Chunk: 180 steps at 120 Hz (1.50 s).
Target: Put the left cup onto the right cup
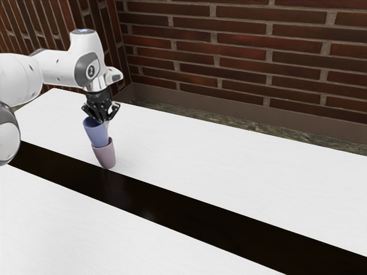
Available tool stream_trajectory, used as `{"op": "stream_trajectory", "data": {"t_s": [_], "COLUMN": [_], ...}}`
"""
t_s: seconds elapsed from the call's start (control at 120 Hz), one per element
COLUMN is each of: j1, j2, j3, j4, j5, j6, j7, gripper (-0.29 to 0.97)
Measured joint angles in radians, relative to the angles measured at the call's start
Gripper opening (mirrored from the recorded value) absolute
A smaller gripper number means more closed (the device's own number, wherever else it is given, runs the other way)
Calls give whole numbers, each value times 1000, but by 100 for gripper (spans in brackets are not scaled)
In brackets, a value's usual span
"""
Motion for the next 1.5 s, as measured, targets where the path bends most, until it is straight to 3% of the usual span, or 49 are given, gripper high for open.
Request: {"op": "stream_trajectory", "data": {"t_s": [0.233, 0.458, 0.742, 1.042, 1.5], "j1": [0, 0, -8, -102, -247], "j2": [0, -23, -117, -289, -539], "j3": [-3, -3, -4, -4, -19], "j4": [-5, -9, -41, -96, -234], "j5": [-18, -23, -23, -12, 131], "j6": [10, 13, 8, -52, -138], "j7": [4, 7, 9, 6, -51], "gripper": [37, 57, 65, 67, 68]}}
